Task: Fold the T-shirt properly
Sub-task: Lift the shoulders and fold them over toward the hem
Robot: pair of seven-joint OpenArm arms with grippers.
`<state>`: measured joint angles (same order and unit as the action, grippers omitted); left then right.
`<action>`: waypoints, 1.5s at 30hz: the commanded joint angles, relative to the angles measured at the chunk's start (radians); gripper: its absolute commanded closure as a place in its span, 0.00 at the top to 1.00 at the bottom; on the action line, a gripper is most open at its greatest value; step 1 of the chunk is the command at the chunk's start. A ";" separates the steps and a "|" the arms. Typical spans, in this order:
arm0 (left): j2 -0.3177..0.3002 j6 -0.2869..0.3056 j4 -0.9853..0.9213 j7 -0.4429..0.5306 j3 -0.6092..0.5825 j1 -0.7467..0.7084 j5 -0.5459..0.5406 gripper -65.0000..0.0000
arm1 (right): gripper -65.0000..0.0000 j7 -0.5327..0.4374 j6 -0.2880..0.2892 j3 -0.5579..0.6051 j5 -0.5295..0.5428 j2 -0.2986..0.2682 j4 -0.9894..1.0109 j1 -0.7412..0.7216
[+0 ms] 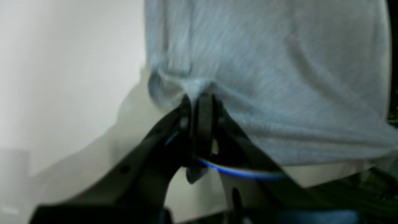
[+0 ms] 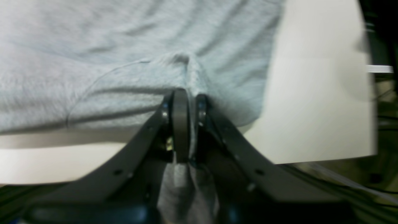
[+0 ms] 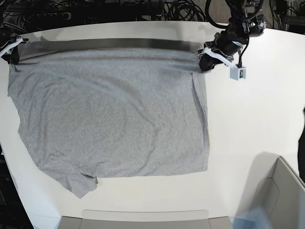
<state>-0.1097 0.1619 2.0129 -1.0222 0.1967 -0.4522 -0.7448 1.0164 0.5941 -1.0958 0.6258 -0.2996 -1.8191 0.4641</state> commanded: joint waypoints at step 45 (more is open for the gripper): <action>-0.066 -0.003 -0.625 0.044 -0.016 0.682 0.095 0.00 | 0.00 -0.233 -0.009 0.581 -0.456 -0.115 0.632 -0.749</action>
<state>-0.1631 0.1577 1.3724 -0.9913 0.1776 0.2169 -0.6529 0.8104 0.5934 -0.5121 0.1562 -0.3943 -1.1645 -0.2565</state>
